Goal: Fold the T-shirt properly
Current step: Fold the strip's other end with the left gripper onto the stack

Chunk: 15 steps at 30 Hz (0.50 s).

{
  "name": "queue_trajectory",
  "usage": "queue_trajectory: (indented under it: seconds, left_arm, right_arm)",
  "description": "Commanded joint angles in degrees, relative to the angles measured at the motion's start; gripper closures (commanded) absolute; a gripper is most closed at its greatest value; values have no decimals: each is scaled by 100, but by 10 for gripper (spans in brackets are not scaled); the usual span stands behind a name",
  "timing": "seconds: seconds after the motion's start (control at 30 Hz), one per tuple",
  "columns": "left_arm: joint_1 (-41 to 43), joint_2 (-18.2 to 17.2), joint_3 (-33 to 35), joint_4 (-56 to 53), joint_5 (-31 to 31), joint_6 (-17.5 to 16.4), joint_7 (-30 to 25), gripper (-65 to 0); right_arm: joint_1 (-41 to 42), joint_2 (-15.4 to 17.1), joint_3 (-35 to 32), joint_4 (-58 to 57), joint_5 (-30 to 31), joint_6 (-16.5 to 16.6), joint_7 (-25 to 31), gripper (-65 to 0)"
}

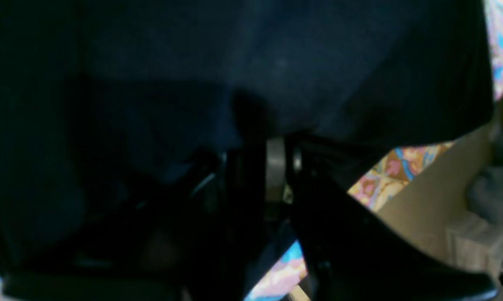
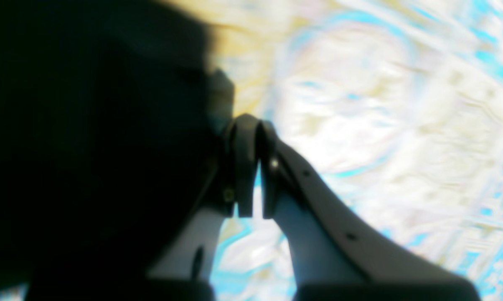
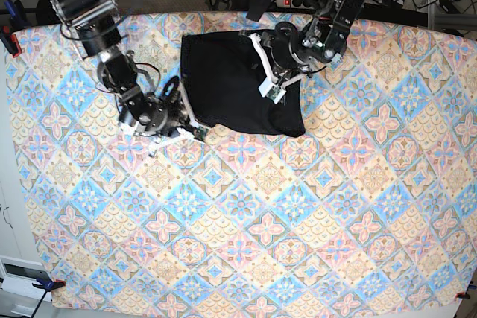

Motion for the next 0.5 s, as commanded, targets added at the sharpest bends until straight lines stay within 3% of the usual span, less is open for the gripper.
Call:
queue_trajectory:
  seconds: [0.0,0.3,0.47]
  left_arm:
    - [-230,-61,-42,-277,849,610,62,-117]
    - [-1109,-61,-33,-338,955,610,98,-118]
    - [-810,-70,-33,49,955,583,98,-118]
  right_arm:
    - [-7,155,28,187,-67,3,-152,-24]
    - [-658,393,80,1216,-67,3,-548,-24]
    - [-649,402,344,1234,-59,3,-531,-23]
